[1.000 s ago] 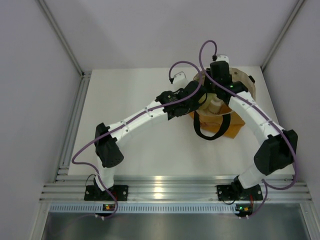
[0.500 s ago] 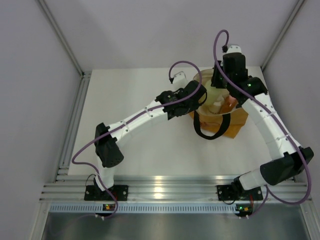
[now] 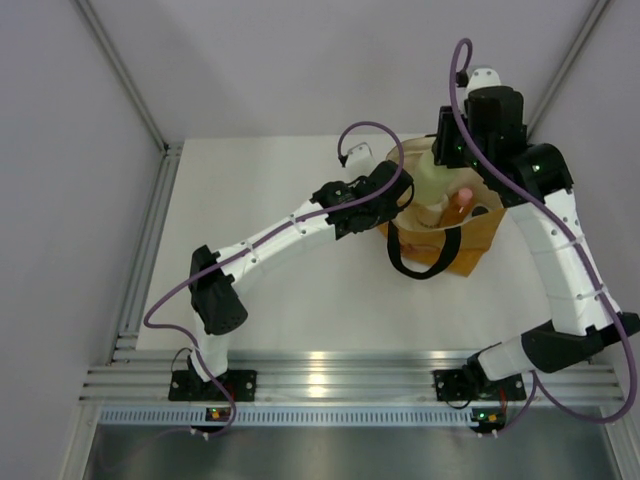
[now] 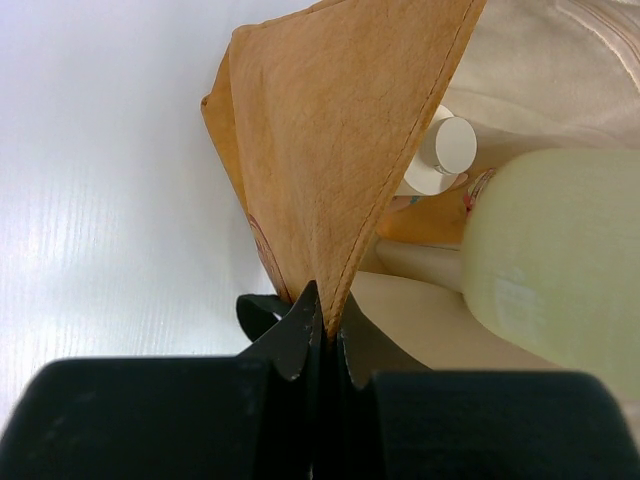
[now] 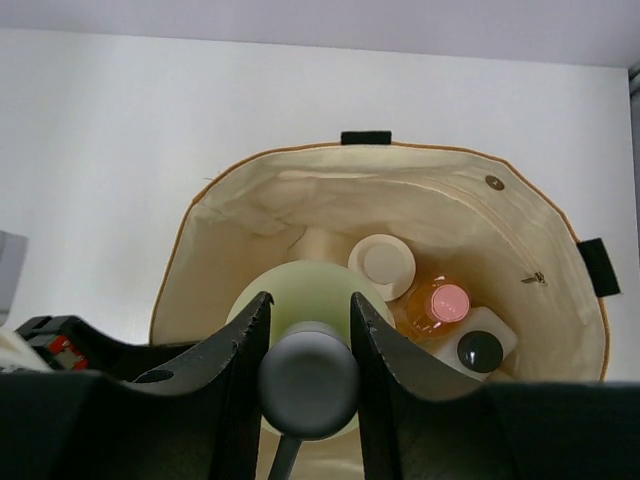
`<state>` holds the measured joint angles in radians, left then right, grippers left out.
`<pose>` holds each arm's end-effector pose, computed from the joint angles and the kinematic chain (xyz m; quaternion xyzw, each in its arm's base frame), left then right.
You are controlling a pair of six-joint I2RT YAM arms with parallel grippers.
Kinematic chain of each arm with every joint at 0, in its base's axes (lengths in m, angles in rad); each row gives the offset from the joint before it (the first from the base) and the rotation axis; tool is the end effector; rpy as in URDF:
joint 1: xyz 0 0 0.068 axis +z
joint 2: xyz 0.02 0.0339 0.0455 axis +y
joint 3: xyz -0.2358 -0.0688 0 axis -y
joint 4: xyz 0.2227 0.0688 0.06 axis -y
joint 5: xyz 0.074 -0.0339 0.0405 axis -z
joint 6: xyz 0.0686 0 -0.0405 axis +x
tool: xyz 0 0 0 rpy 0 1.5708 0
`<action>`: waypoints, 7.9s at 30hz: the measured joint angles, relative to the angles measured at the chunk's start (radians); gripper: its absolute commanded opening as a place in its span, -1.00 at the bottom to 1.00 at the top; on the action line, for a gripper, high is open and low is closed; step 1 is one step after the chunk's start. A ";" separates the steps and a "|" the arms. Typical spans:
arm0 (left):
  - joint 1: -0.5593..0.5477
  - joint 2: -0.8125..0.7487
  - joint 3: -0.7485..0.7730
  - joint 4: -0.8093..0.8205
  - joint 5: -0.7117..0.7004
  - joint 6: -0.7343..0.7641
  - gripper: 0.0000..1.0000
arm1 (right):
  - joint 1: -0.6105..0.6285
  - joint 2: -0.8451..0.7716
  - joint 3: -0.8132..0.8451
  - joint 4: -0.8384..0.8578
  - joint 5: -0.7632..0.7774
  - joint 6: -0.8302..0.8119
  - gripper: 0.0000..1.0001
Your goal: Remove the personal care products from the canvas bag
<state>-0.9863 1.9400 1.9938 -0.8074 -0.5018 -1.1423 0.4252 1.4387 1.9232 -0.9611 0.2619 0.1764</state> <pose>0.2604 -0.3338 0.3135 -0.1676 0.8786 -0.2260 0.3859 0.2648 0.1004 0.4397 -0.0377 0.8486 0.0463 0.5256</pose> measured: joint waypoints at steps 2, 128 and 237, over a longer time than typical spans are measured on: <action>0.000 0.000 0.000 0.000 0.000 0.000 -1.00 | 0.008 -0.002 0.049 -0.027 -0.002 -0.009 -1.00; 0.071 0.096 0.105 0.007 0.341 0.371 -1.00 | 0.546 -0.581 -0.935 0.739 -0.189 -0.170 0.99; 0.006 0.030 -0.037 0.030 0.166 0.093 -1.00 | -0.131 -0.020 -0.649 0.375 -0.058 -0.022 0.19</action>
<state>-0.9802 1.9701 1.9572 -0.7773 -0.3363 -1.0496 0.2939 1.4189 1.2747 -0.5858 0.2035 0.1547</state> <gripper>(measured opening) 0.056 0.605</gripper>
